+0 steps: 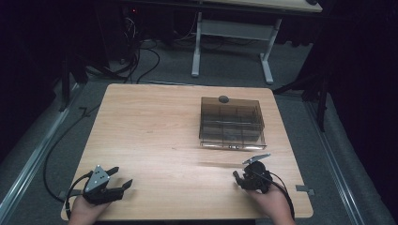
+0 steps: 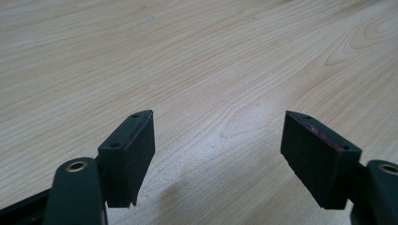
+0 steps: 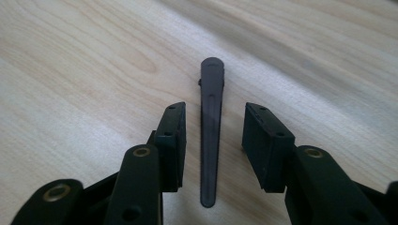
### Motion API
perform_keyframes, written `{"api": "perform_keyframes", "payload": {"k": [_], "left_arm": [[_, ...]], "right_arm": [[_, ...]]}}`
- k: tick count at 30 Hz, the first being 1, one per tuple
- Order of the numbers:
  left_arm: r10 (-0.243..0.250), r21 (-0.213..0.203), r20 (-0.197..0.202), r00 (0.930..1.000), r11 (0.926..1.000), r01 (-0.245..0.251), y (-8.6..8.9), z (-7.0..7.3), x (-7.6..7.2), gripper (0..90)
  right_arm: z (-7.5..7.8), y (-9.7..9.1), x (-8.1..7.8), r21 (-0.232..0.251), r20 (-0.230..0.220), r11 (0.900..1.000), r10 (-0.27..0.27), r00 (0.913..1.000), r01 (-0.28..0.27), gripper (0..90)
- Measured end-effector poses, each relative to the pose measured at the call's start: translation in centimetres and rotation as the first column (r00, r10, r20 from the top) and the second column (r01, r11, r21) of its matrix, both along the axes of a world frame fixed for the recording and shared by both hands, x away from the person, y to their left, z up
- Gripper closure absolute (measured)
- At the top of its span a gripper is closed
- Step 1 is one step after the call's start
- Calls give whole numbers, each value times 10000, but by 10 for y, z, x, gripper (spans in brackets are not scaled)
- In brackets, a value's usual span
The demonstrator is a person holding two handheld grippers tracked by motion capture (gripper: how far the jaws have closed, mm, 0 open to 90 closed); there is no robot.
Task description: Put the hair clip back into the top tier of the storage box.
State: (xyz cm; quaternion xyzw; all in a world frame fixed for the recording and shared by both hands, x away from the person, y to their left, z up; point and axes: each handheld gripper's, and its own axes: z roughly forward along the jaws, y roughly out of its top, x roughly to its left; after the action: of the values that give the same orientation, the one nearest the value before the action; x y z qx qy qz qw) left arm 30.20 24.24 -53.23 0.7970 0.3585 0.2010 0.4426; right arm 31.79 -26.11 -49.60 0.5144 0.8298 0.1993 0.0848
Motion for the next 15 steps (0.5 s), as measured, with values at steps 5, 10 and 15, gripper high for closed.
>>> {"api": "perform_keyframes", "payload": {"k": [5,10,15], "left_arm": [[-72,60,-8,10000,10000,72,-1,0,0,269],[-80,35,-24,10000,10000,80,0,0,0,269],[-48,-19,-20,10000,10000,48,0,0,-1,268]], "right_arm": [[3,1,4,6,-555,10000,59,9984,-59,608],[6,4,7,-338,-896,9992,192,9958,-223,612],[6,8,11,-645,-1306,9973,272,9911,-358,611]]}}
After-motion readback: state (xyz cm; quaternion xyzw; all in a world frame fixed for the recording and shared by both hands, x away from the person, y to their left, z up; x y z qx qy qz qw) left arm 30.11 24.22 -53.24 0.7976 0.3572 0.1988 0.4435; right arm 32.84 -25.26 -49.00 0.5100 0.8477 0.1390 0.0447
